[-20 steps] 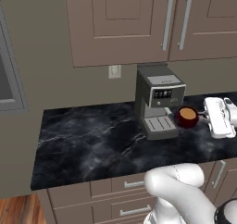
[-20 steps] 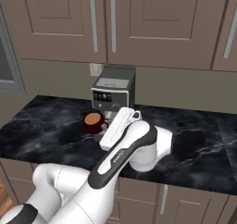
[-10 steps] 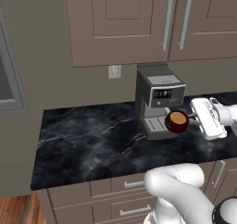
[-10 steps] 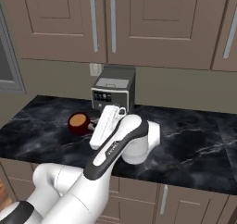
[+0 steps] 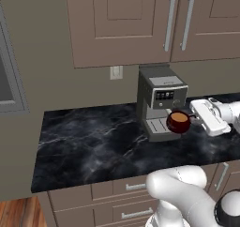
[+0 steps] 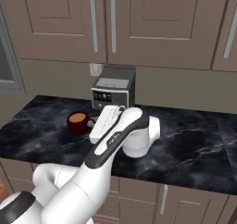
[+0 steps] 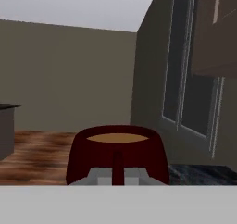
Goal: Pick up the brewed coffee from the coffee machine and place it next to the breakfast plate on the dining counter.
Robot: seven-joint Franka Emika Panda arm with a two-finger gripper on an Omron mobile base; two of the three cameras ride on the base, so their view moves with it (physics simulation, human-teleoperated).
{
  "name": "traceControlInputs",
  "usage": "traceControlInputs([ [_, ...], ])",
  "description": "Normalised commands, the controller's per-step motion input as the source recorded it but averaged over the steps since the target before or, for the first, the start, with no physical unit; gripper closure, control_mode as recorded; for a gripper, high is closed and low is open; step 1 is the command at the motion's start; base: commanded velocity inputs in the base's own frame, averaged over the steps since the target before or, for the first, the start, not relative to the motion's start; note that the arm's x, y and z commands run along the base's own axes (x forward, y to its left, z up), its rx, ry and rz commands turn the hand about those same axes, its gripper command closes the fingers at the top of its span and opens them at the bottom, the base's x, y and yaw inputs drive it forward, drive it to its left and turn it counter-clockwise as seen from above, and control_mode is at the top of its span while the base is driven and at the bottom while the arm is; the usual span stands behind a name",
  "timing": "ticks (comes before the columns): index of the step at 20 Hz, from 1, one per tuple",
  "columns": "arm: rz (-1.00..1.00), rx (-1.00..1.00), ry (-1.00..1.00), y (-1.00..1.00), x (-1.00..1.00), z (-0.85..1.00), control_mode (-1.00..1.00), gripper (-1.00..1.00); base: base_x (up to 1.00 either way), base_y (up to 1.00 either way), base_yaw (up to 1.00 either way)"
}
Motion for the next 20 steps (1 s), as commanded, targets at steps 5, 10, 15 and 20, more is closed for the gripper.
traceControlInputs([
  [5, 0.0, 0.0, 0.0, 0.0, 0.0, 0.0, 1.0, 1.0, -0.18, 0.2, 0.01],
  [10, 0.0, 0.0, 0.0, 0.0, 0.0, 0.0, 1.0, 1.0, -0.49, 0.48, 0.08],
  [15, 0.0, 0.0, 0.0, 0.0, 0.0, 0.0, 1.0, 1.0, -0.71, 0.6, 0.27],
  [20, 0.0, 0.0, 0.0, 0.0, 0.0, 0.0, 1.0, 1.0, -0.35, 0.41, 0.72],
])
